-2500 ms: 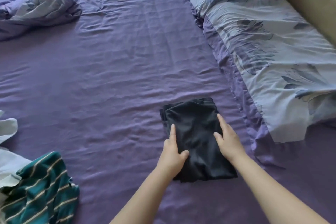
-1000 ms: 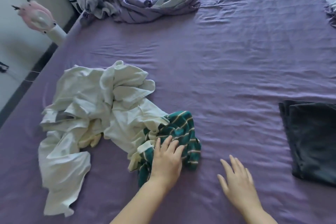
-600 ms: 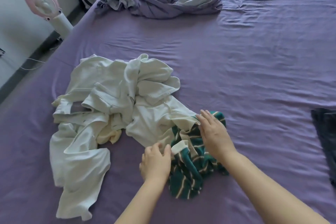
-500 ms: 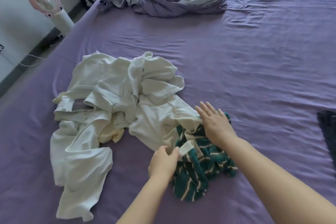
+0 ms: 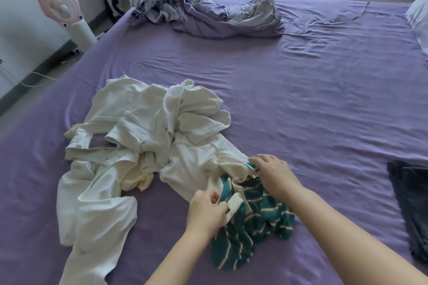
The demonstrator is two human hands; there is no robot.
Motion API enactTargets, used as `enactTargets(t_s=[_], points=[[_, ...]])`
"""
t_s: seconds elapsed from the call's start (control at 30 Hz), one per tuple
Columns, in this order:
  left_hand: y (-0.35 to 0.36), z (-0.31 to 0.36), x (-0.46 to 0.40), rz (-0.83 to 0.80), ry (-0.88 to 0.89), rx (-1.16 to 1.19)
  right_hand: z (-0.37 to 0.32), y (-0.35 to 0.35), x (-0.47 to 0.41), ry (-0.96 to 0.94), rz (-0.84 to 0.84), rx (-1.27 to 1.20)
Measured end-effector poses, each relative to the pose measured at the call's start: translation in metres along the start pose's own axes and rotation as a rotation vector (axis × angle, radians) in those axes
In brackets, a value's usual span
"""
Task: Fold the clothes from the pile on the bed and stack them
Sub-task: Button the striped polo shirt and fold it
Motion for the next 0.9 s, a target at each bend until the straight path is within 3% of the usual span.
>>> enactTargets(t_s=[0.13,0.33,0.43,0.5,0.57,0.67,0.77,0.9], points=[[-0.016,0.026,0.008,0.001,0.184,0.163,-0.027,0.002,-0.004,-0.082,-0.060,-0.132],[-0.036,0.085,0.040,-0.130,0.357,0.310,-0.021,-0.012,0.032,-0.019,-0.160,-0.320],[-0.047,0.119,0.062,-0.165,0.395,0.283,-0.002,-0.050,0.058,0.004,-0.055,-0.437],[-0.061,0.144,0.076,-0.059,0.465,0.130,0.016,-0.079,0.078,0.049,0.031,-0.475],[-0.084,0.176,0.096,0.159,0.556,-0.099,0.033,-0.110,0.105,0.053,0.101,-0.536],[-0.115,0.227,0.132,0.366,0.655,-0.144,0.043,-0.158,0.150,-0.072,0.177,-0.564],[-0.134,0.279,0.165,0.398,0.737,-0.081,0.041,-0.203,0.192,-0.178,0.177,-0.578],[-0.148,0.342,0.213,0.341,0.779,-0.092,0.031,-0.247,0.243,-0.260,-0.095,-0.766]])
Point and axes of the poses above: each hand's wrist, its own x-axis away from the middle knuckle, its own y-axis out of the palm, z = x × y, the point moved 6 cm from there along -x, towards the middle knuckle, and after that the axes turned 4 degrees about y, right-handed, at the moved point
